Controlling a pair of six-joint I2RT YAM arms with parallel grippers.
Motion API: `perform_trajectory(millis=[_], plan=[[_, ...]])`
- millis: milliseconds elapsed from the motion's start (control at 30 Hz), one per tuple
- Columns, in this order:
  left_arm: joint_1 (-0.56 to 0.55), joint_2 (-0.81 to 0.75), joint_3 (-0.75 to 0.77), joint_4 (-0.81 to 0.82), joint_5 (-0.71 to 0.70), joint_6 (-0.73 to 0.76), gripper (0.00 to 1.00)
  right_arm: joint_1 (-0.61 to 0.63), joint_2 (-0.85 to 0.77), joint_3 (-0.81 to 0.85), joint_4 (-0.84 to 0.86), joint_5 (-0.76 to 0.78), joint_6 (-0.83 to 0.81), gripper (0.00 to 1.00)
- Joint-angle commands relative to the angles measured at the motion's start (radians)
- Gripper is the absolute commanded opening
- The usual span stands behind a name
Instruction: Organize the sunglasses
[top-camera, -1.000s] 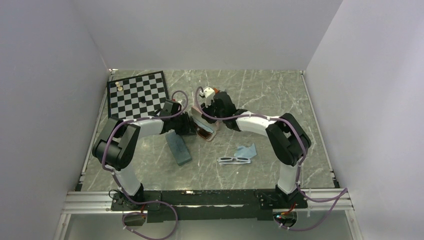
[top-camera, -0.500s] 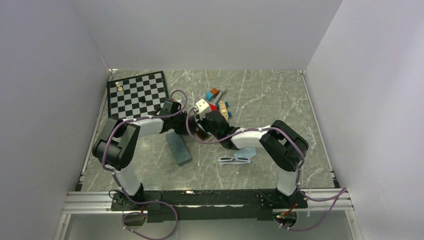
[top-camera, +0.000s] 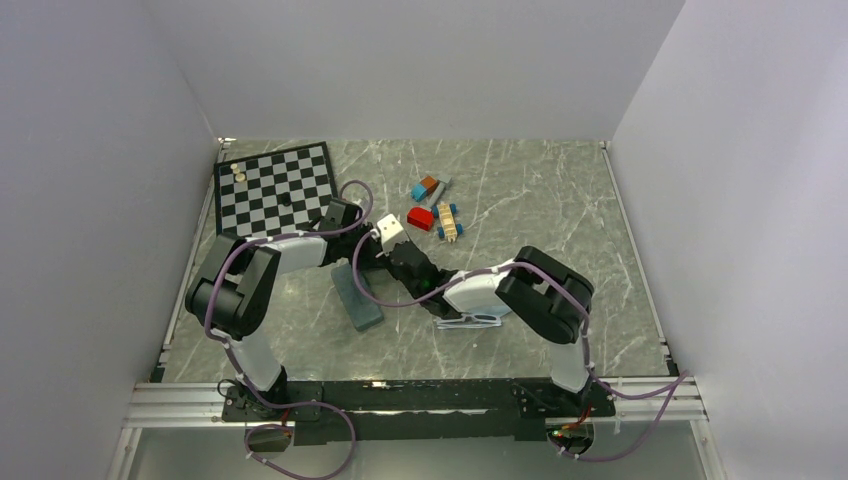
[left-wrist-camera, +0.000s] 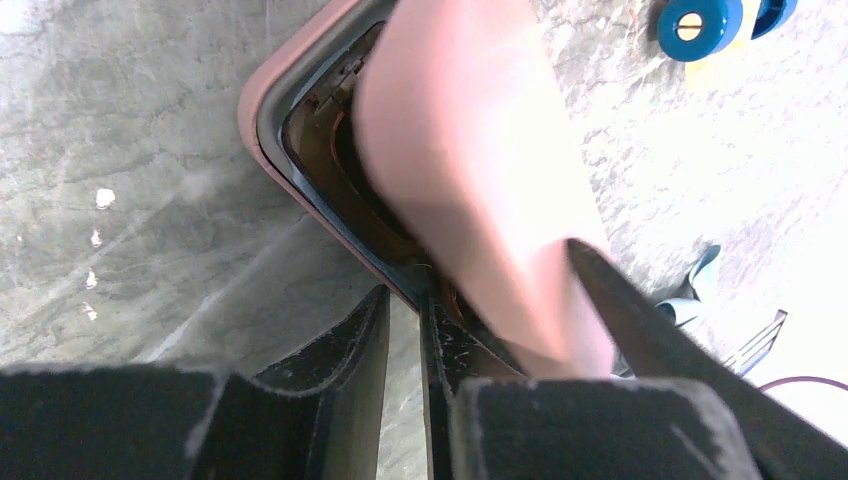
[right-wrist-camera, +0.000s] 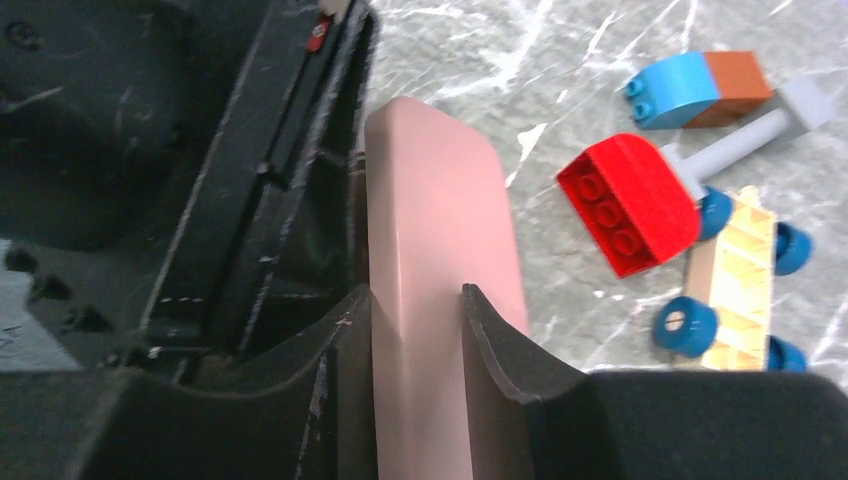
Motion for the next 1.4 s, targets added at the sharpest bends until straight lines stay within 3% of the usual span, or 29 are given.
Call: perform_trajectory(millis=[0, 233, 367, 567, 700, 933, 1100, 1367], plan=[[-0.011, 0.0, 0.002, 0.077, 0.026, -0.031, 0.22, 0.025, 0.042, 0.003, -0.119, -0.129, 0.243, 0.38], [-0.01, -0.038, -0.018, 0.071, 0.009, -0.028, 0.22, -0.084, 0.06, -0.042, -0.063, -0.341, 0.417, 0.42], [-0.009, -0.057, -0.03, 0.07, 0.008, -0.03, 0.23, -0.16, 0.04, -0.093, 0.018, -0.488, 0.496, 0.51], [-0.009, -0.1, -0.033, 0.043, 0.013, -0.021, 0.29, -0.258, 0.02, -0.147, 0.125, -0.65, 0.601, 0.52], [-0.009, -0.163, -0.042, 0.02, 0.004, -0.017, 0.44, -0.274, 0.04, -0.098, 0.028, -0.638, 0.575, 0.54], [-0.008, -0.256, -0.031, -0.103, -0.106, 0.009, 0.51, -0.294, 0.083, -0.076, 0.015, -0.686, 0.592, 0.51], [-0.003, -0.256, -0.019, -0.109, -0.124, 0.012, 0.63, -0.293, 0.041, -0.088, -0.005, -0.658, 0.522, 0.54], [0.073, -0.138, 0.013, -0.032, -0.014, -0.035, 0.64, -0.28, -0.086, -0.075, -0.149, -0.625, 0.341, 0.66]])
